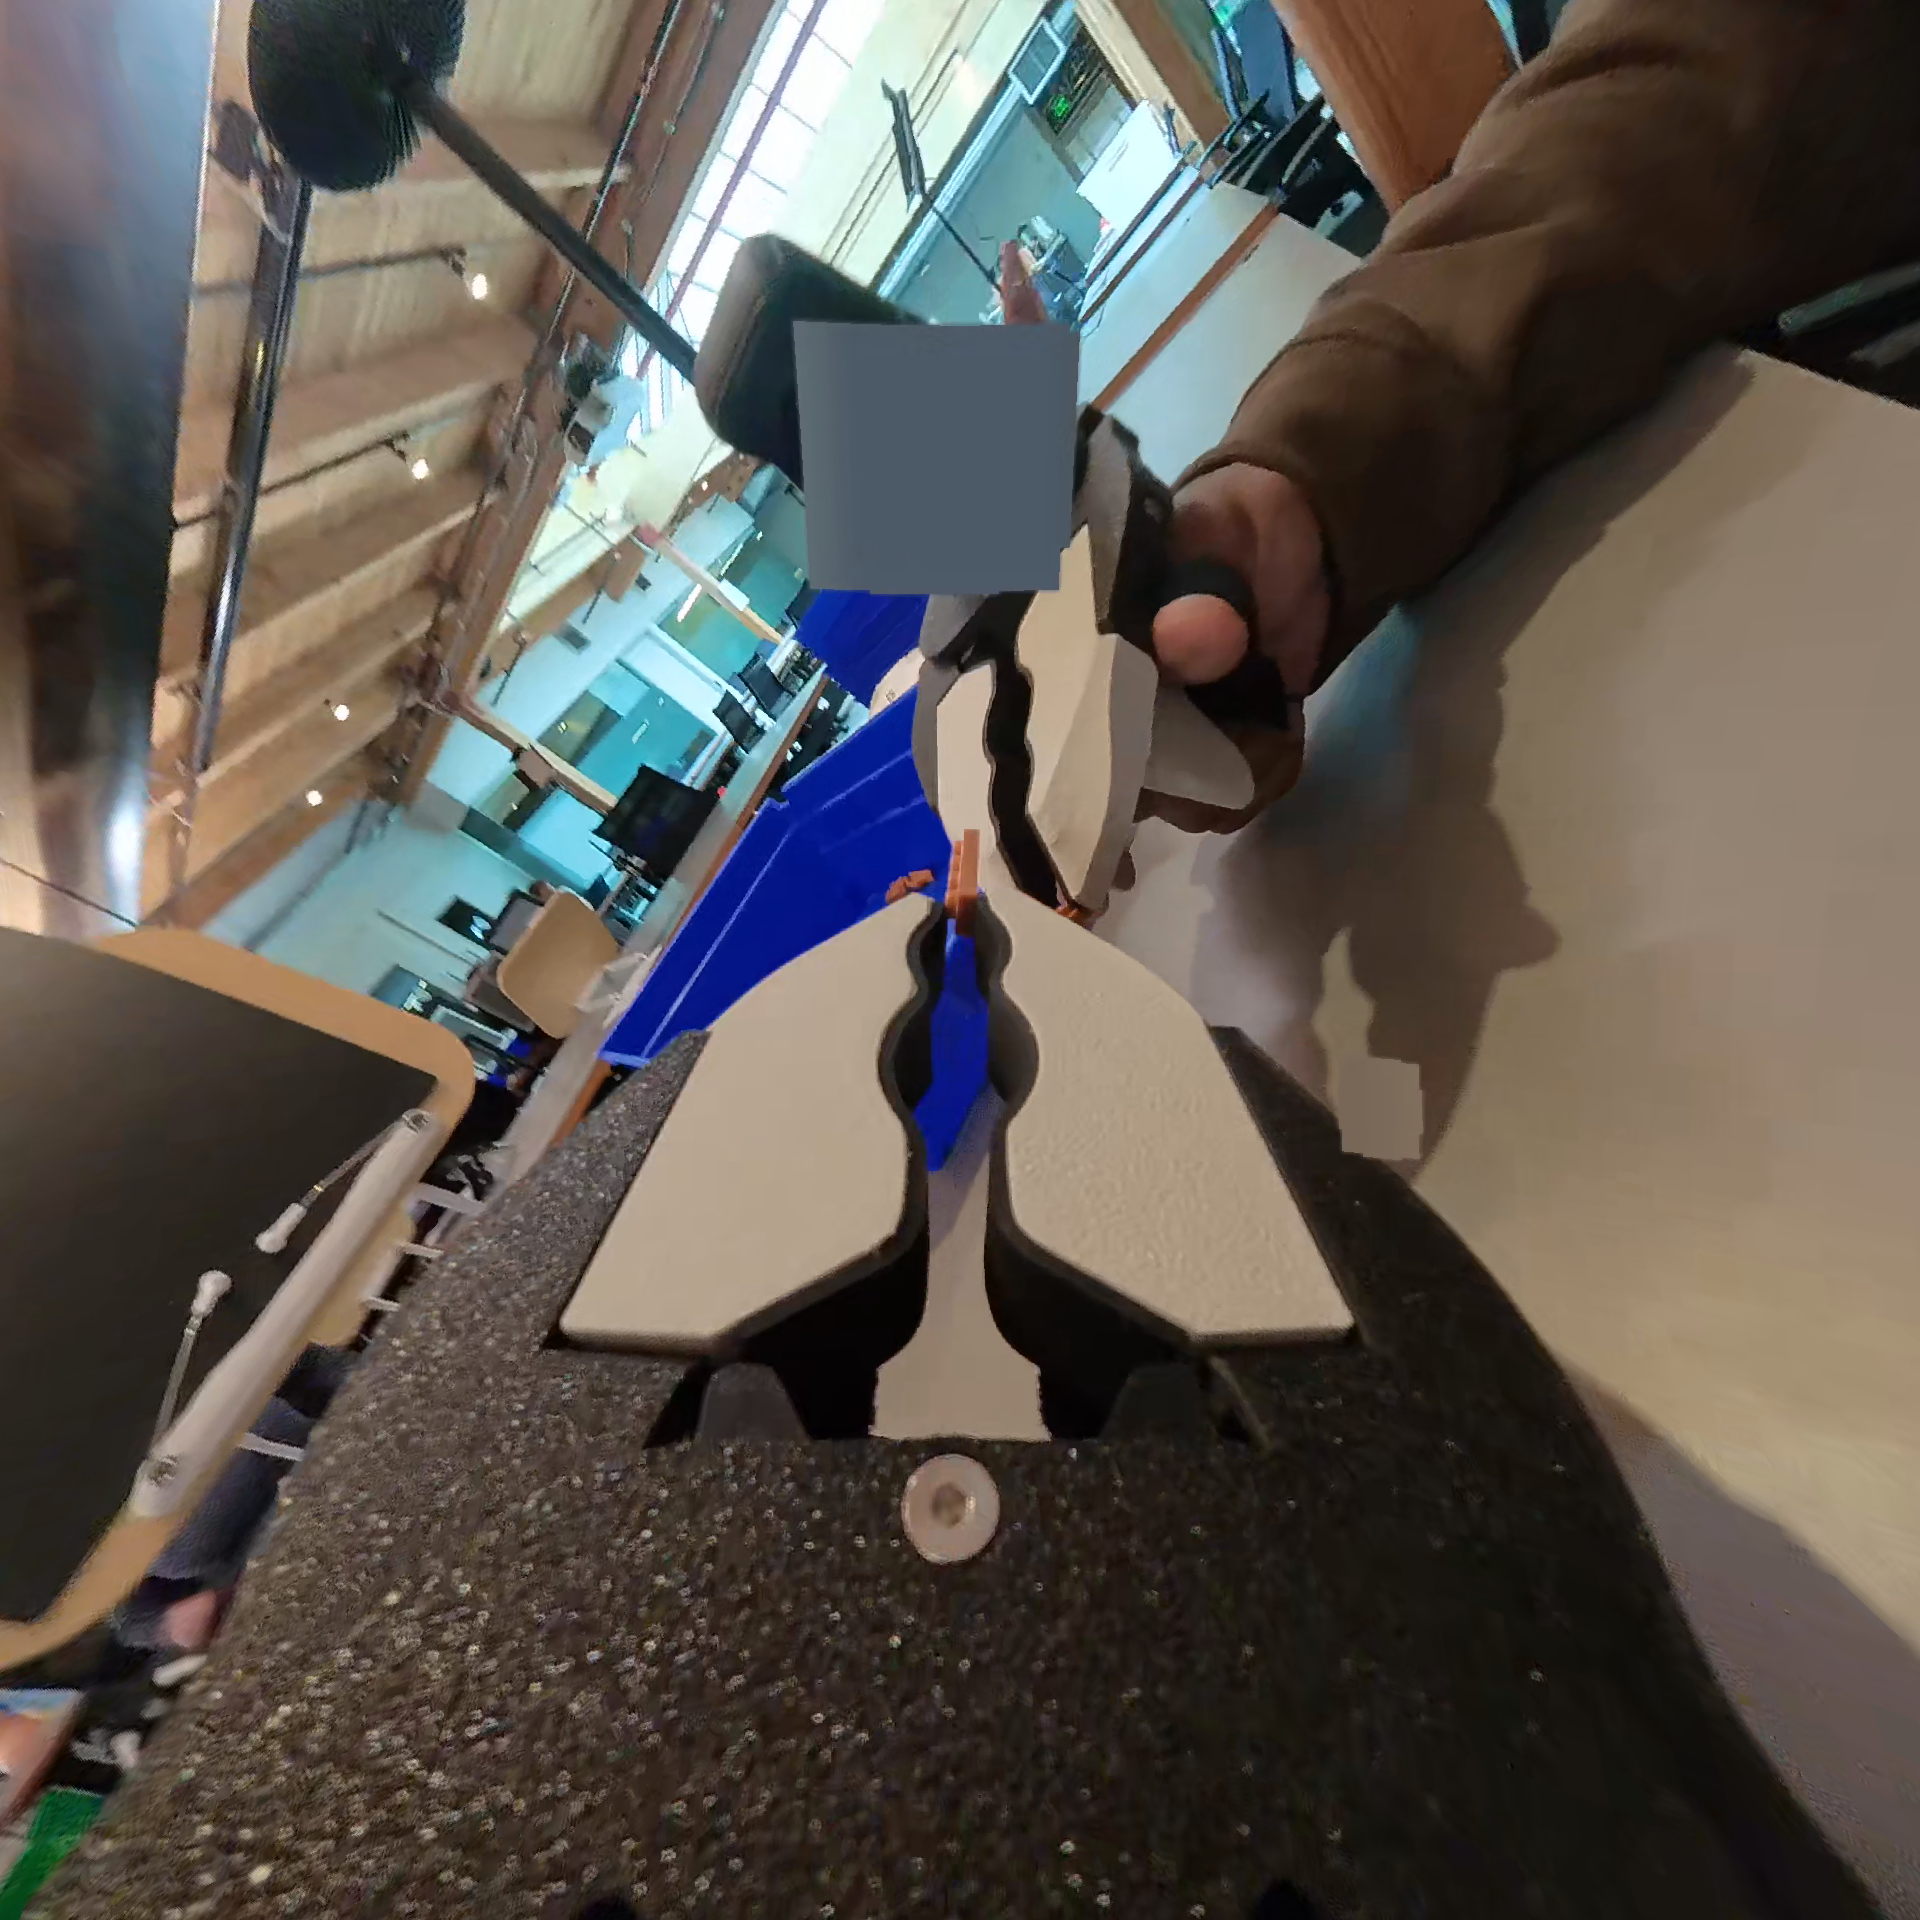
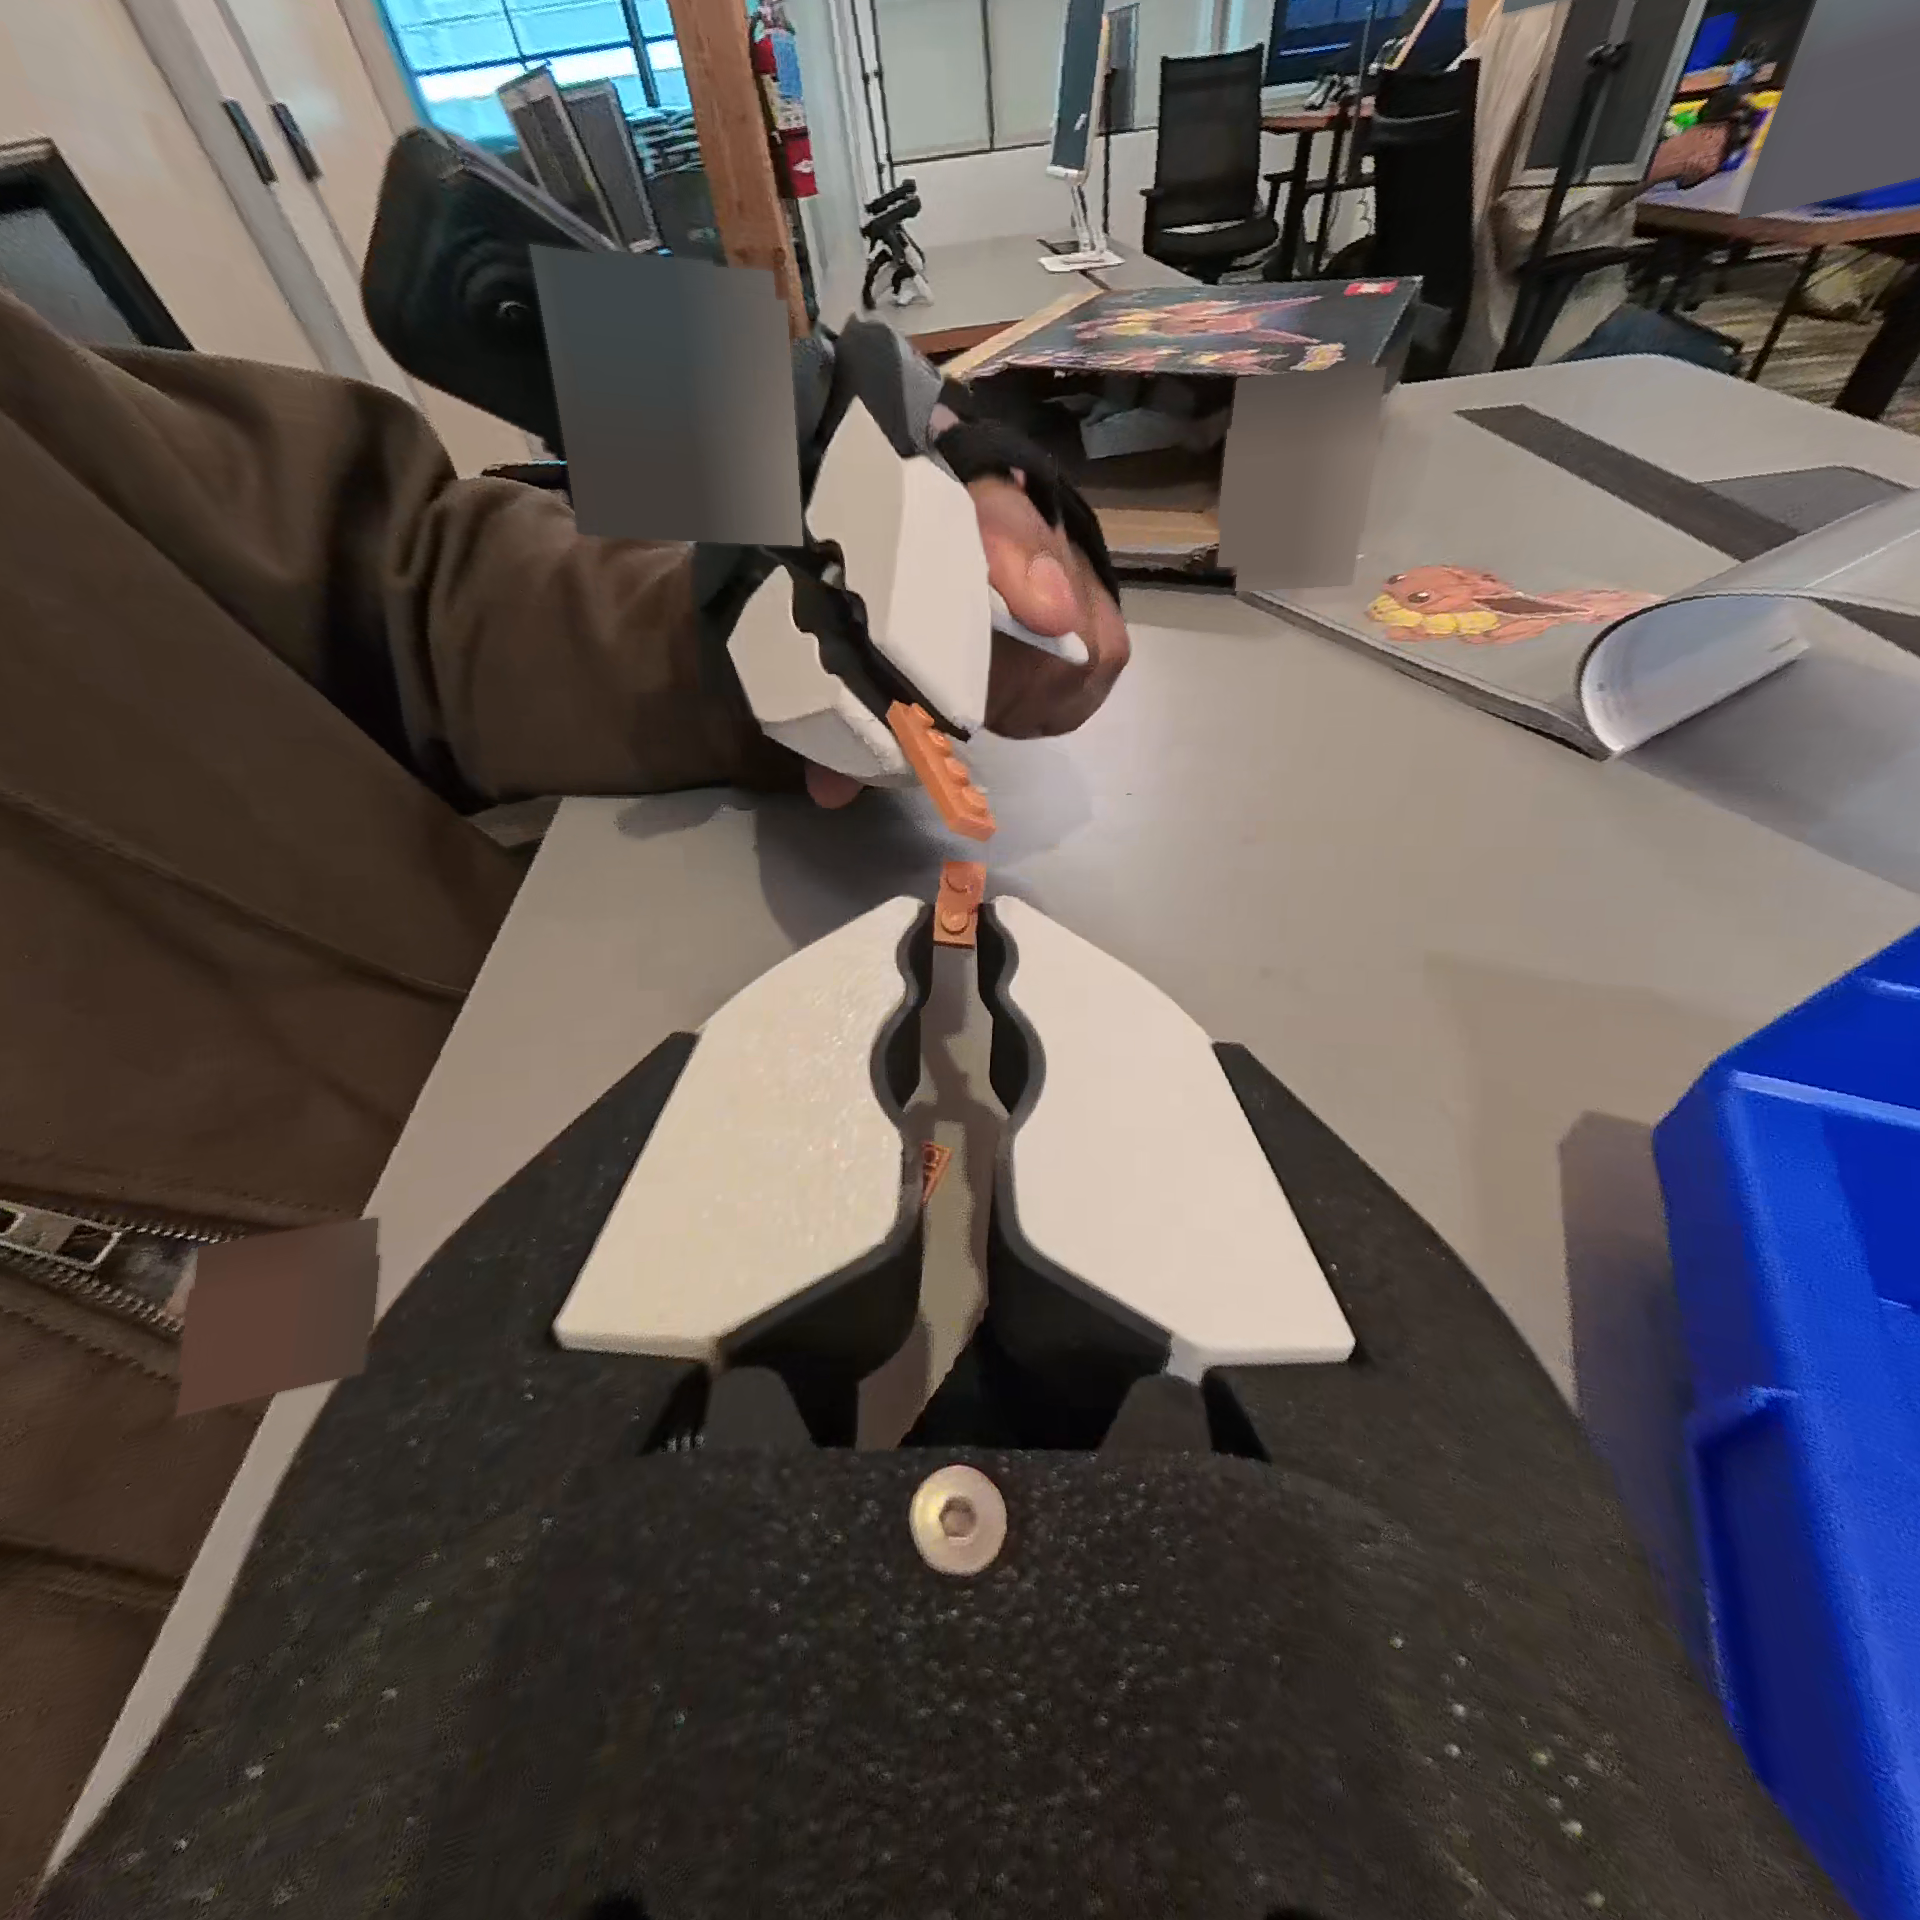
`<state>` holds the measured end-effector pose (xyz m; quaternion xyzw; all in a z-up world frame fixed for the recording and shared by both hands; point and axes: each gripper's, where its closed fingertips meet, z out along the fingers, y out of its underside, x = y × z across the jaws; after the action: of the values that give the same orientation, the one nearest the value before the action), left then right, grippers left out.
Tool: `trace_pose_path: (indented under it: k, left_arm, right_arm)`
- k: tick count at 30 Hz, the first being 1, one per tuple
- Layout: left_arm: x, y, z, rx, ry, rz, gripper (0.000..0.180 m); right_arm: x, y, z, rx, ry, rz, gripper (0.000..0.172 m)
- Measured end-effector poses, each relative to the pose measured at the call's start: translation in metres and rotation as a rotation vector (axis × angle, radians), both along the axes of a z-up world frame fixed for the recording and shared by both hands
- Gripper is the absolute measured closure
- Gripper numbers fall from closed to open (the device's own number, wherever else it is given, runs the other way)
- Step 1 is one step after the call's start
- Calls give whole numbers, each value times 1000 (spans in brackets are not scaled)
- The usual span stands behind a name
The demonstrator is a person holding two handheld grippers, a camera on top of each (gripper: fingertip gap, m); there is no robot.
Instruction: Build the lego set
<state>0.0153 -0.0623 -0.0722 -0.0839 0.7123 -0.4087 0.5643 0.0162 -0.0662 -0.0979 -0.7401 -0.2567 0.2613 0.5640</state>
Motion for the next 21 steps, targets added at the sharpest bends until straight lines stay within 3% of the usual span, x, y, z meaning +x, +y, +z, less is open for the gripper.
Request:
trace_pose_path:
  k: [9,21]
  left_arm:
    - [-15,-17,-5,158,-55,-85,176]
    - [-18,-17,-16,337,-64,-80,176]
  right_arm:
    - [-11,-9,3,-29,81,108,164]
    - [-21,-17,-3,-67,83,180,164]
